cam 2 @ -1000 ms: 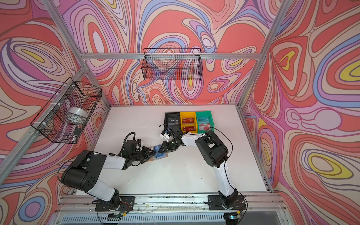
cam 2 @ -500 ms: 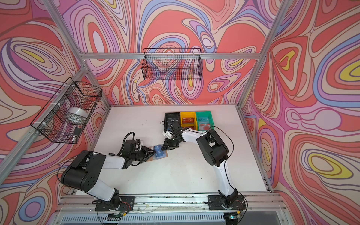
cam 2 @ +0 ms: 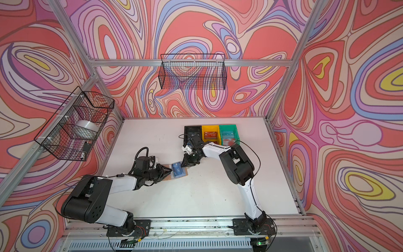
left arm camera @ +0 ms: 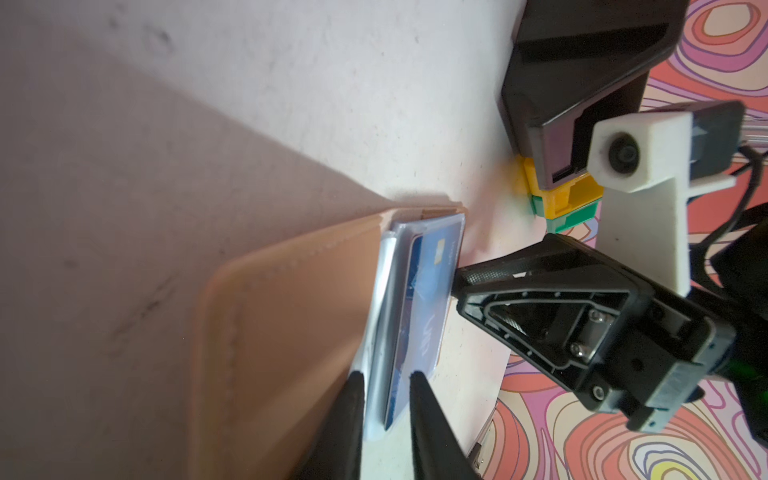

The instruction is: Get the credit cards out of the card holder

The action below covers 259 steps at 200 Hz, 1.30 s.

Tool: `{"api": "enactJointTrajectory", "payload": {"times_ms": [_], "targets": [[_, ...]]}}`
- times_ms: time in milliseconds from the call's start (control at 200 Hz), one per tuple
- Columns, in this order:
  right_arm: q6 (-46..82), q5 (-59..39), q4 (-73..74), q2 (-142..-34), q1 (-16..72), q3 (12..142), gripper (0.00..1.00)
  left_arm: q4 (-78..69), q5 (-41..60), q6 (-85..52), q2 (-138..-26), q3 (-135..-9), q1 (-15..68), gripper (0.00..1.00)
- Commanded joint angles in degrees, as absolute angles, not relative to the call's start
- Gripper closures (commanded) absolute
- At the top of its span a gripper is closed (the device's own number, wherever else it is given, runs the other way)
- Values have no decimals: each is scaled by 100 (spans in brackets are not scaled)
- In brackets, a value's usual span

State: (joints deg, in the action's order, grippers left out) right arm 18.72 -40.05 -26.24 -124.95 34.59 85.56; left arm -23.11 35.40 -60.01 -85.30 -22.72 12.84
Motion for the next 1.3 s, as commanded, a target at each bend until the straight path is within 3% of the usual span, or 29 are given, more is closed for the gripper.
{"api": "enactJointTrajectory", "payload": {"times_ms": [0,1292], "targets": [[1840,-4015,-2632,-12512,3487,8699,82,-2414,3599,-5936,-8679,-2277,1213,75],[2051,-4157,-2304,-12788,3695,8587,83,-3309,3779,-6178,-9010,-1961,1041,75]]}}
